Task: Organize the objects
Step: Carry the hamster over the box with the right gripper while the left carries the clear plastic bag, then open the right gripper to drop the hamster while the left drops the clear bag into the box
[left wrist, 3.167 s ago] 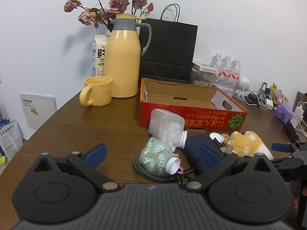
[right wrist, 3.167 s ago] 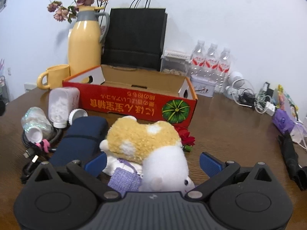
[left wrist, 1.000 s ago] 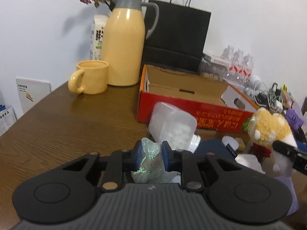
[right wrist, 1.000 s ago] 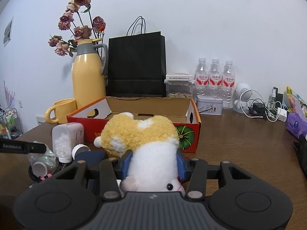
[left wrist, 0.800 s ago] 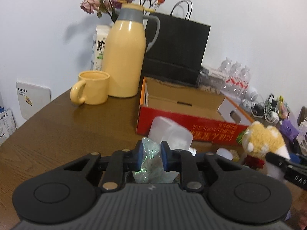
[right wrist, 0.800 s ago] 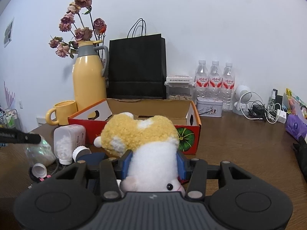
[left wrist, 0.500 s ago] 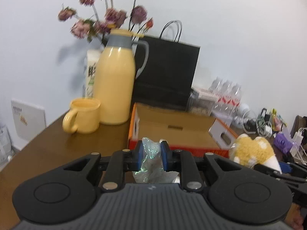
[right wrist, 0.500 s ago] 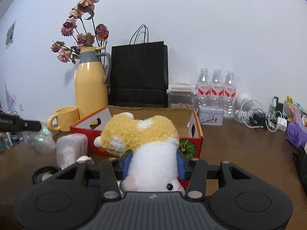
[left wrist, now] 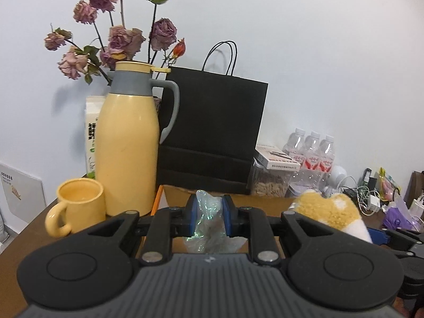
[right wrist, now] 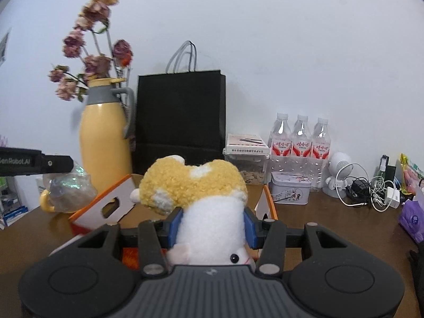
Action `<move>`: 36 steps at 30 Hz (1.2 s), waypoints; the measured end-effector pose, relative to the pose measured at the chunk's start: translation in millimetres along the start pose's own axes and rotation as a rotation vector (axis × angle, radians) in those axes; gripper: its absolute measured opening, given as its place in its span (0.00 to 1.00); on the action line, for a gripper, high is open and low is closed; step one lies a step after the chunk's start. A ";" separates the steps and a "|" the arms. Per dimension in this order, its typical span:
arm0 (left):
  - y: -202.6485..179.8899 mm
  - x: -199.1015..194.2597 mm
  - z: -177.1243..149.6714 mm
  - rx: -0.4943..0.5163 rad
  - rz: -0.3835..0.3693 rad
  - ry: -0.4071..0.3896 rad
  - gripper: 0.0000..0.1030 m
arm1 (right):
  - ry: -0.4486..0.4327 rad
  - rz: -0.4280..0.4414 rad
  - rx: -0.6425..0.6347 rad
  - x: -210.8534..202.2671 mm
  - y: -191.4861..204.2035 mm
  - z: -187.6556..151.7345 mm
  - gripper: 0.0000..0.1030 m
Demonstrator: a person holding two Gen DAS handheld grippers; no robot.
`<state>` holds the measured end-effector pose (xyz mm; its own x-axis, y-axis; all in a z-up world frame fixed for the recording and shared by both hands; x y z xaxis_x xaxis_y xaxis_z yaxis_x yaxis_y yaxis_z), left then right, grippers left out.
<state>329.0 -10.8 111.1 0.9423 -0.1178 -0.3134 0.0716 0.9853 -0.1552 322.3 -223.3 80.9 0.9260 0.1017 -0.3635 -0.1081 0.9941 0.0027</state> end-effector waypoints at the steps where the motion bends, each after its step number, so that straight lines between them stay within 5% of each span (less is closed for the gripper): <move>1: -0.9 6.9 1.4 0.001 0.002 -0.001 0.19 | 0.010 -0.005 0.001 9.7 -1.1 2.8 0.44; 8: -4.3 49.4 -1.1 0.008 0.000 0.030 0.19 | 0.066 -0.052 0.011 64.3 -6.5 5.3 0.44; 19: -0.9 90.8 -19.3 0.037 0.033 0.121 0.22 | 0.145 -0.059 0.012 94.8 -14.6 -13.2 0.45; 22: -0.6 91.9 -20.8 0.044 0.053 0.117 0.44 | 0.147 -0.058 0.005 94.0 -13.9 -13.9 0.46; 23: -0.8 91.7 -20.5 0.047 0.056 0.114 0.60 | 0.149 -0.053 0.005 93.4 -13.8 -14.2 0.48; 24: -0.2 91.0 -20.4 0.046 0.061 0.107 0.81 | 0.150 -0.046 0.006 93.4 -13.7 -15.0 0.55; 26: 1.0 88.1 -19.2 0.035 0.080 0.080 1.00 | 0.150 -0.037 0.007 92.5 -13.0 -15.6 0.74; 28: 1.5 86.3 -17.5 0.029 0.085 0.072 1.00 | 0.137 -0.028 0.007 91.0 -13.0 -15.2 0.90; 36: 2.2 86.5 -15.3 0.025 0.087 0.083 1.00 | 0.120 -0.024 0.015 88.1 -14.4 -12.5 0.92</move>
<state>405.6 -20.7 69.3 0.9151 -0.0406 -0.4011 0.0000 0.9949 -0.1006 400.9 -229.1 37.2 0.8781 0.0735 -0.4727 -0.0802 0.9968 0.0061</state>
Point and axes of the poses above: each gripper's, at about its wrist camera, not at the fingertips, and x roughly the way its jaws point, y to its left, z to its top, the point moved 2 cm from there along x, roughly the way its jaws point, and after that the axes turned 1 degree about y, right-handed, at the moved point
